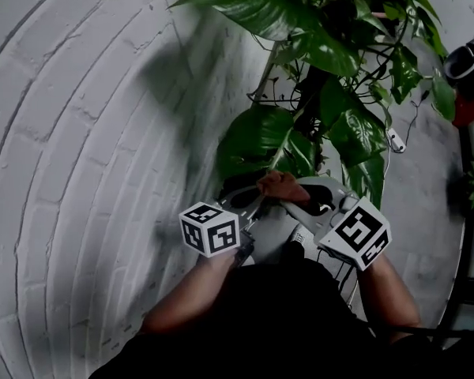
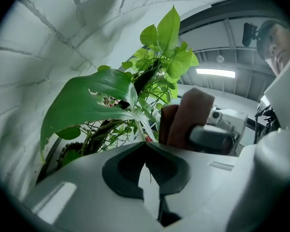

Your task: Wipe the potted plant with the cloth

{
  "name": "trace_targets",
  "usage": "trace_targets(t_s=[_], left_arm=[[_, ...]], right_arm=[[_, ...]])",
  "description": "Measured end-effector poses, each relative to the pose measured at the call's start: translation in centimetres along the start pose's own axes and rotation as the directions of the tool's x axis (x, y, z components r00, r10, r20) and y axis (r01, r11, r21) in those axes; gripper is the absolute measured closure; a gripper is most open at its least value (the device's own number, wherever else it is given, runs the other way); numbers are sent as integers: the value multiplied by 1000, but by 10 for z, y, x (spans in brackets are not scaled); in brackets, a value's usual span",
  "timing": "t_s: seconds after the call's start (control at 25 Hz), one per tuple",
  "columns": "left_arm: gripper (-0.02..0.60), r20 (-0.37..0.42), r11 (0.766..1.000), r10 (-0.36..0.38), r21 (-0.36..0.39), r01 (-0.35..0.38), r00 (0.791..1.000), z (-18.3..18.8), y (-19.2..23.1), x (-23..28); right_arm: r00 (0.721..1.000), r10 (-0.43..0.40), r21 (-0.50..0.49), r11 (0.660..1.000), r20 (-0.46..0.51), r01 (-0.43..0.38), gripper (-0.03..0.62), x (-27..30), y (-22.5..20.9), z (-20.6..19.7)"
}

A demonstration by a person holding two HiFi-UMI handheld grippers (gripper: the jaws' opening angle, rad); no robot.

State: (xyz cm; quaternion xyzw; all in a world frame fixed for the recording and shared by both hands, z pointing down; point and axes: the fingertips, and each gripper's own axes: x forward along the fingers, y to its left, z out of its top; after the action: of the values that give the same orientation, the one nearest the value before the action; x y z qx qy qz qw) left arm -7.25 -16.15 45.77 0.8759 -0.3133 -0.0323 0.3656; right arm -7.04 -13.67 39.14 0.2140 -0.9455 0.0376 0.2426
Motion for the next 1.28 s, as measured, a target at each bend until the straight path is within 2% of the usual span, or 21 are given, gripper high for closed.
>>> trace_targets(t_s=[0.08, 0.12, 0.16, 0.24, 0.28, 0.32, 0.36, 0.48, 0.68, 0.96, 1.16, 1.24, 1.28], left_arm=[[563, -5, 1000, 2, 15, -2, 1000, 0, -1, 1], [563, -6, 1000, 3, 19, -3, 1000, -1, -1, 1], [563, -5, 1000, 4, 21, -4, 1000, -1, -1, 2], [563, 0, 1000, 5, 26, -5, 1000, -1, -2, 1], [563, 2, 1000, 4, 31, -4, 1000, -1, -3, 1], [562, 5, 999, 3, 37, -4, 1000, -1, -4, 2], [563, 7, 999, 4, 47, -4, 1000, -2, -6, 2], [563, 12, 997, 15, 75, -15, 1000, -2, -8, 3], [563, 24, 991, 29, 127, -32, 999, 1, -8, 2], [561, 32, 964, 89, 249, -94, 996, 2, -1, -2], [563, 41, 966, 73, 245, -81, 996, 2, -6, -2], [562, 42, 965, 76, 249, -84, 996, 1, -4, -3], [562, 45, 963, 80, 256, -89, 996, 1, -3, -3]], right_arm=[[993, -112, -78, 990, 32, 115, 525, -2, -27, 24], [980, -195, -145, 969, 47, 200, 525, -2, -45, 35], [958, -279, -226, 931, 63, 286, 525, 0, -62, 45], [908, -412, -388, 826, 79, 409, 525, 8, -89, 59], [888, -453, -453, 778, 75, 435, 525, 15, -98, 61], [876, -479, -499, 745, 62, 443, 525, 22, -104, 61], [869, -494, -528, 726, 45, 440, 525, 29, -108, 59], [871, -491, -585, 710, -12, 391, 525, 51, -105, 49], [904, -425, -668, 685, -44, 290, 525, 81, -75, 47], [927, -350, -818, 568, -136, 94, 525, 102, -41, 40], [914, -316, -870, 488, -255, -73, 525, 111, -27, 21], [912, -299, -874, 472, -280, -114, 525, 114, -19, 16], [912, -288, -871, 474, -292, -129, 525, 114, -15, 14]])
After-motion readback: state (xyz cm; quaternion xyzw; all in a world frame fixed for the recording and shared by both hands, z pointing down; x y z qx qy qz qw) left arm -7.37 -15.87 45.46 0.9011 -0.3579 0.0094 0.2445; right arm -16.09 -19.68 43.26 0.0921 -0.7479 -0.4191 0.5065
